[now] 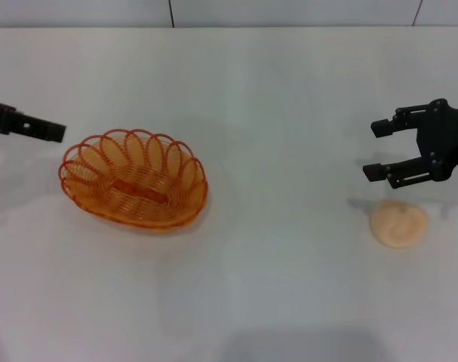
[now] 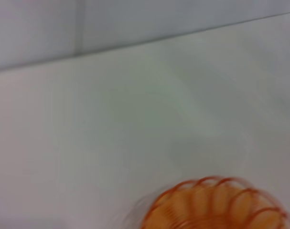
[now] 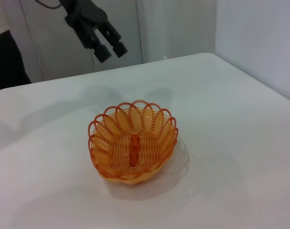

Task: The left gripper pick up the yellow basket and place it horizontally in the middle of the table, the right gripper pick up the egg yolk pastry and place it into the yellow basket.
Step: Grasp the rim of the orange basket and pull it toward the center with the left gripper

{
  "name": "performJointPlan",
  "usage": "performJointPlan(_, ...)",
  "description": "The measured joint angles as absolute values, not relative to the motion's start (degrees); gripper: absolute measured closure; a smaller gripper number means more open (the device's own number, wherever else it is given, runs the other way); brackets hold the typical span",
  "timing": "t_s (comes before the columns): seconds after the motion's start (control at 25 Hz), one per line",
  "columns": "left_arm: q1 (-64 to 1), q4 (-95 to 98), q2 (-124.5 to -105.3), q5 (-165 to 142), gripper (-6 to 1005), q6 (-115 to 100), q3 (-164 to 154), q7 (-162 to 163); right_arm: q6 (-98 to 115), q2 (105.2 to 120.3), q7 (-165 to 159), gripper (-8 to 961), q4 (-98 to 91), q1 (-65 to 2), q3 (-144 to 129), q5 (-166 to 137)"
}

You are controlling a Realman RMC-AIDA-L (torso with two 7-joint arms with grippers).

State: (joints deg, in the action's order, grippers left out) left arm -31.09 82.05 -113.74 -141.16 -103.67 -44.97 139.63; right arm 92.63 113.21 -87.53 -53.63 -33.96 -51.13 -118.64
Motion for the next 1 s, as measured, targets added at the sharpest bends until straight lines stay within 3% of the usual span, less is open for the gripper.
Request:
performJointPlan(0.28,-33.8,78.4,-113.33,-152.4,186,-102.2,-46.1,142.6,93.0,113.34,-87.4,204,-53.8,-34.3,-51.2,-118.8)
performJointPlan(1.0,-38.3,61.2,-115.65,-155.7,211,-85.4,-49.8,140.2,92.9,114.00,-86.9,215,-53.6,-34.2,-51.3,-118.7)
